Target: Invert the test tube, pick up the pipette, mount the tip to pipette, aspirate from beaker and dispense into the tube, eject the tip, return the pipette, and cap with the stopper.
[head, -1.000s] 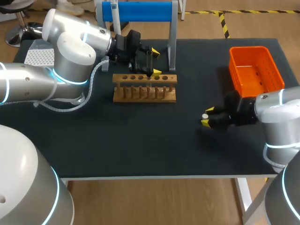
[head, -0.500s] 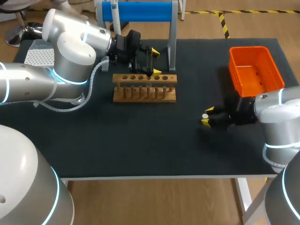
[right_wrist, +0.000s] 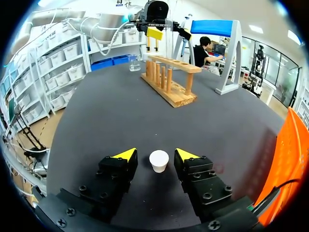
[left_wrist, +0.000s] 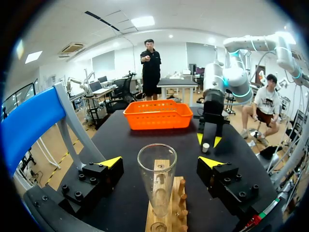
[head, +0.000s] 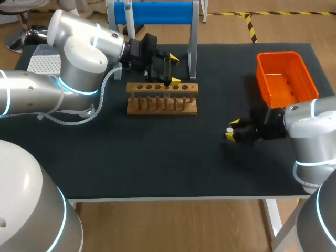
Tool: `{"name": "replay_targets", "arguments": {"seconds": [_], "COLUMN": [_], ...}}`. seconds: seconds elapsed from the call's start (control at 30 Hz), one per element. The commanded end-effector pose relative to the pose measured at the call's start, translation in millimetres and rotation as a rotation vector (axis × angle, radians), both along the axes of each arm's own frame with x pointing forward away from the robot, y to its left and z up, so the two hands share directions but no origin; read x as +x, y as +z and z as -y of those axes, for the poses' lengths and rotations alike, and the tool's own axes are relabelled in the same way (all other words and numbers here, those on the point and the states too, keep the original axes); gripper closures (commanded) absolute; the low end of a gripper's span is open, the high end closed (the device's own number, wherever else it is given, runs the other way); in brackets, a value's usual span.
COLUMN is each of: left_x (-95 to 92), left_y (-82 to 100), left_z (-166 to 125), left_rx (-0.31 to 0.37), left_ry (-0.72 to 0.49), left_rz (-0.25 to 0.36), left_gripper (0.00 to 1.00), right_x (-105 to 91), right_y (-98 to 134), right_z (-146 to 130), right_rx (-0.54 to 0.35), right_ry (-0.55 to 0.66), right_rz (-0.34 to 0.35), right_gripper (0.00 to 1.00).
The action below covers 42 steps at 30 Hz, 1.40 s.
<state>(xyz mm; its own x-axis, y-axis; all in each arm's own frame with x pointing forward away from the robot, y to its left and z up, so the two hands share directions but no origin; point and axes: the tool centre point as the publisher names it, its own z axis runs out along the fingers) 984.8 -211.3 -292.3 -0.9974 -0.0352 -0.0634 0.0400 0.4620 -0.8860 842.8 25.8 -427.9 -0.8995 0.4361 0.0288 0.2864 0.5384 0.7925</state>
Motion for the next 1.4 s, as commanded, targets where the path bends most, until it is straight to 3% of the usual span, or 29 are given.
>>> {"name": "replay_targets", "arguments": {"seconds": [0.03, 1.4], "left_x": [1.6, 1.6], "left_y": [-0.8, -0.8], "left_z": [-0.6, -0.6], "left_rx": [-0.002, -0.002], "left_ry": [-0.005, -0.005], "left_rz": [-0.001, -0.001], "left_gripper": [0.00, 0.00], "right_x": [1.5, 0.5], "right_y": [-1.3, -2.7], "right_z": [-1.7, -0.5], "right_rx": [0.001, -0.004], "right_ry": [0.001, -0.001], "right_rz": [0.002, -0.007], "right_gripper": [0.51, 0.58]}}
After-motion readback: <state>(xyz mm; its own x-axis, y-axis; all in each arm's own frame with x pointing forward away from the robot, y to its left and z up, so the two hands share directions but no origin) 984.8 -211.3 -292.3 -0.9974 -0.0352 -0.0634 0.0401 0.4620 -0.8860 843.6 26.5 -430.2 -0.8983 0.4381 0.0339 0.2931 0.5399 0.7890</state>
